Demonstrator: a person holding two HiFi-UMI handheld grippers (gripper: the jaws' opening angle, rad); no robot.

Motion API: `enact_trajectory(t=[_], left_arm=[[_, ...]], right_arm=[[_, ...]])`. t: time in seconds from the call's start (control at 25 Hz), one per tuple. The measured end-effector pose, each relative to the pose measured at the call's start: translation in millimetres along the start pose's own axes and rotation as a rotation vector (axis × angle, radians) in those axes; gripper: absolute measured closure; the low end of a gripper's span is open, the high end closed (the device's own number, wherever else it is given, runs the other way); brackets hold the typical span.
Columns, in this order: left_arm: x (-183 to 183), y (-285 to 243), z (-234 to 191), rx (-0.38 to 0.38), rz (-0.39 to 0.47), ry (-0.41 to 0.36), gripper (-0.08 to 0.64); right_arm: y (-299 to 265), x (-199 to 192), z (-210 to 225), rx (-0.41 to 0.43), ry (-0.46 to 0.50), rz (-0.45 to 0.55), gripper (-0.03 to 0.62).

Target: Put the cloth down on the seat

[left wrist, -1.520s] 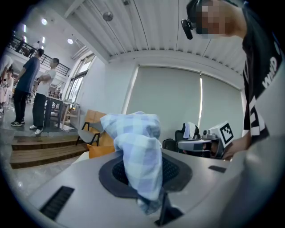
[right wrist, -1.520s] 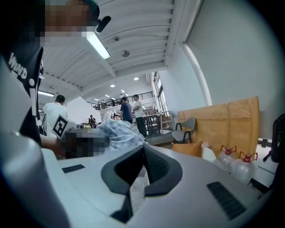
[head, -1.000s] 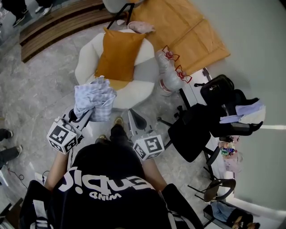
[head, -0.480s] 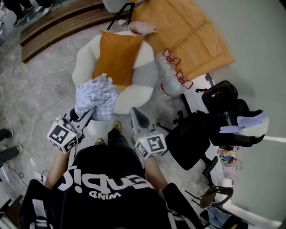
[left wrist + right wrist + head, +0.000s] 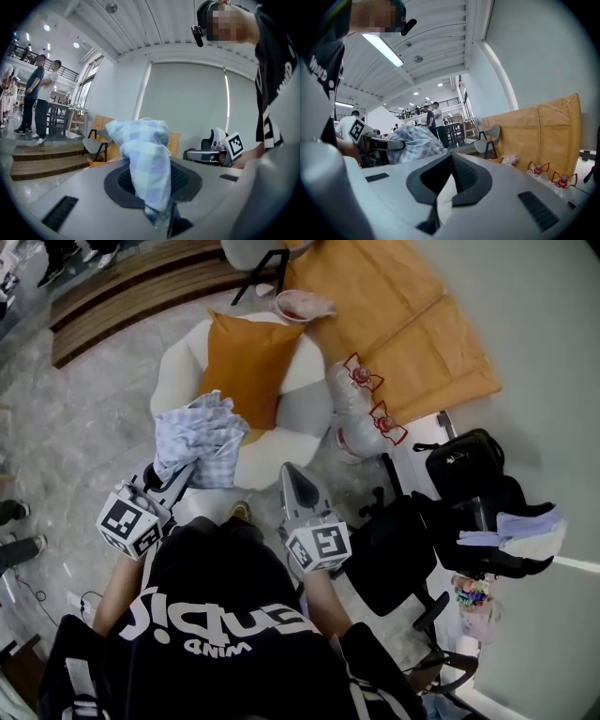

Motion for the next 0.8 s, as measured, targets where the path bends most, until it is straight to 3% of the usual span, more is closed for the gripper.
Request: enact_trajectory(t=[0.44, 0.8], left_arm=[[19, -22, -29, 0.006, -0.034, 0.03, 0.465], [-2, -60, -62, -0.013, -0.057, 0.047, 0.465]], right_arm=[[-42, 22, 10, 0.024, 0.008, -0.015, 0.572], [-84, 18, 19, 0.049, 0.004, -0.06, 0.572]])
Point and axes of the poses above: the fingertips, and each gripper's own axes: y backward along the fingers, z to its right, x out of its top, the point moved 10 cm from there along y, backward along the fingers, and after that the axes turned 15 degrees about -z, right-handed, at the moved point
